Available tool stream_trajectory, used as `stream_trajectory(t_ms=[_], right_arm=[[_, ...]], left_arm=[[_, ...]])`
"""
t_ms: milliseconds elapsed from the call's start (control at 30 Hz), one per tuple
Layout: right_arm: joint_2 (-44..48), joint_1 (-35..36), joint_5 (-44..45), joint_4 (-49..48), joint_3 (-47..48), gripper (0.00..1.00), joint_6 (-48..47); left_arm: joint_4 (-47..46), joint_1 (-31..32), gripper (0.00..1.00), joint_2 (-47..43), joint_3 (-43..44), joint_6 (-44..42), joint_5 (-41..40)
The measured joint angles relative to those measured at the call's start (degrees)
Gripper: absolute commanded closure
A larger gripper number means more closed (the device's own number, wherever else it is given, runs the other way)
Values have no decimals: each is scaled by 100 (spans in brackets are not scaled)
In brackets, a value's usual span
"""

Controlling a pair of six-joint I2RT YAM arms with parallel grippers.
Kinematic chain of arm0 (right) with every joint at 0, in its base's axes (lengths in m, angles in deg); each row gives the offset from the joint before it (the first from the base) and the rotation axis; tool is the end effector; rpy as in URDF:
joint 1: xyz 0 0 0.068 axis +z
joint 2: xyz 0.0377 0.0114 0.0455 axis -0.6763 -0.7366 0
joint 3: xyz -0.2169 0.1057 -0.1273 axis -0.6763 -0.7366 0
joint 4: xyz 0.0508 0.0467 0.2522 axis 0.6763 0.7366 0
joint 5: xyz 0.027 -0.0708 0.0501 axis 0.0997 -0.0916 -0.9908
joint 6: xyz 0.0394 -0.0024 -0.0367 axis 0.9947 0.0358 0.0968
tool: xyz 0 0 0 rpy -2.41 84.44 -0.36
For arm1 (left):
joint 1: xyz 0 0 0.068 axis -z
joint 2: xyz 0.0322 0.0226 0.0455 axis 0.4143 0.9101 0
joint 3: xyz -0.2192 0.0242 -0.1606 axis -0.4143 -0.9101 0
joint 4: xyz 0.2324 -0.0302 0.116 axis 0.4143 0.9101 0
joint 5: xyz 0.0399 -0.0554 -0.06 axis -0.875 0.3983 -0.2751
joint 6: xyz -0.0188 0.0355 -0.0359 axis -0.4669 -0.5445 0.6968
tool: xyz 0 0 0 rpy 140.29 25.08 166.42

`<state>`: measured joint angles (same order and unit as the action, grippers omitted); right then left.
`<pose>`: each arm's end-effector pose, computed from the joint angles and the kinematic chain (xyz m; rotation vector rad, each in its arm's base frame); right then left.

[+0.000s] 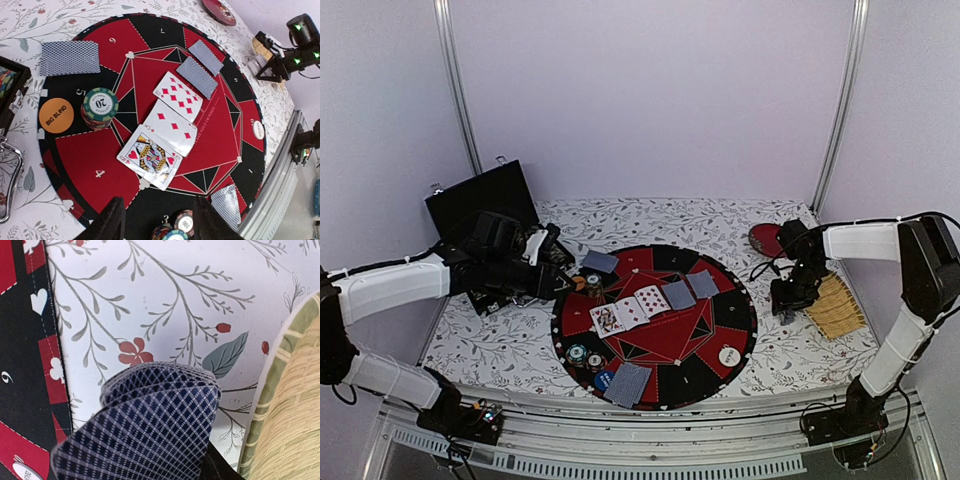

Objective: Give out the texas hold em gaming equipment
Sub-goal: Place the face-down deck piles at the corner of the board, then reset both arms

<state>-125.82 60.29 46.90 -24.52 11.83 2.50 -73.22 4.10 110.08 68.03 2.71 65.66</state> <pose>0.2824 0.0886 0.1593 -0.2561 2.9793 -0.0170 0.2250 -0.1377 0.2288 0.4571 2.3580 -0.8312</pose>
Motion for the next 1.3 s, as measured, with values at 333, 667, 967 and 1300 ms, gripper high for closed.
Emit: stream_trajectory(t_ms=[333, 667, 967, 1300], right_arm=[[-17, 20, -120, 103, 83, 1, -129], [1414, -20, 33, 146, 1434, 1, -284], [3368, -1659, -890, -3285, -372, 1, -584], [3923, -2280, -1255, -6227, -2837, 1, -614]], left_arm=[[-13, -452, 51, -254, -227, 15, -188], [-131, -1137, 30, -820, -260, -28, -1217], [-2050, -1906, 7, -1392, -933, -463, -3460], [-5257, -2413, 2, -1364, -3123, -1231, -4030]])
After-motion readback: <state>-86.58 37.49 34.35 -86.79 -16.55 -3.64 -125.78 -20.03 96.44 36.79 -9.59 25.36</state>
